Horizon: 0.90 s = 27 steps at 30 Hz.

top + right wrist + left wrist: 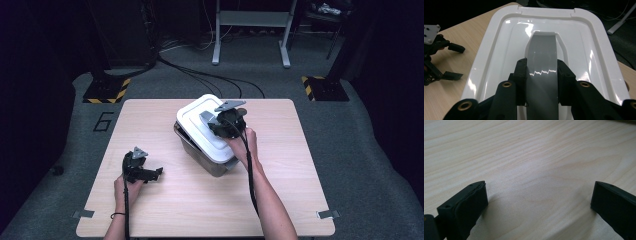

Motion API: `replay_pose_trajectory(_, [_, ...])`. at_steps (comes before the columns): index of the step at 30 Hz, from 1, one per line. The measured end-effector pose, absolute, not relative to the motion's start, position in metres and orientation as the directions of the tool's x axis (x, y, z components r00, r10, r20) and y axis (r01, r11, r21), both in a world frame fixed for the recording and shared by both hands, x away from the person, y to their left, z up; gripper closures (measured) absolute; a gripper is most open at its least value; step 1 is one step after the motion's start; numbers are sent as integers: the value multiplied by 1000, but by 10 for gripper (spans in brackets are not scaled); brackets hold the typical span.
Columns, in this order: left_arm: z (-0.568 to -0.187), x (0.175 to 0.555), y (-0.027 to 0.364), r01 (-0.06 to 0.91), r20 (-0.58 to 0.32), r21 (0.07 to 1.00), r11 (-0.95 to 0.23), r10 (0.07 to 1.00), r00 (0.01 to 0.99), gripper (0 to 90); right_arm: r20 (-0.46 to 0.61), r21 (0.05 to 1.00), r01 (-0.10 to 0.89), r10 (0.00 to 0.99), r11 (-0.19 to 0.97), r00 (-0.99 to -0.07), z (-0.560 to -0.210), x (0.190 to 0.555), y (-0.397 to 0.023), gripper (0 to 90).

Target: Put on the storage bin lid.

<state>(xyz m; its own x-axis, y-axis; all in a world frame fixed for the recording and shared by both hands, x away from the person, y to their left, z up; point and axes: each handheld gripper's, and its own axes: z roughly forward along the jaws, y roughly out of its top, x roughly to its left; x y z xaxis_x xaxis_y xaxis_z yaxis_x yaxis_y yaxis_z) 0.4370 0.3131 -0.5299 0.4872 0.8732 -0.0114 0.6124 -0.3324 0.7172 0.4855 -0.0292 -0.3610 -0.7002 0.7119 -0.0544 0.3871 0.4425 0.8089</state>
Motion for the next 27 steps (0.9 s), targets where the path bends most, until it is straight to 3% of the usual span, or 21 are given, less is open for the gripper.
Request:
replay_pose_trajectory(21, [-529, 438, 314, 606, 4, 715, -350, 868, 497, 7, -20, 821, 386, 696, 422, -718, -377, 480, -26, 660])
replay_pose_trajectory(27, [-530, 437, 313, 611, -10, 716, -336, 871, 491, 8, -48, 806, 384, 697, 450, -715, -380, 483, -22, 553])
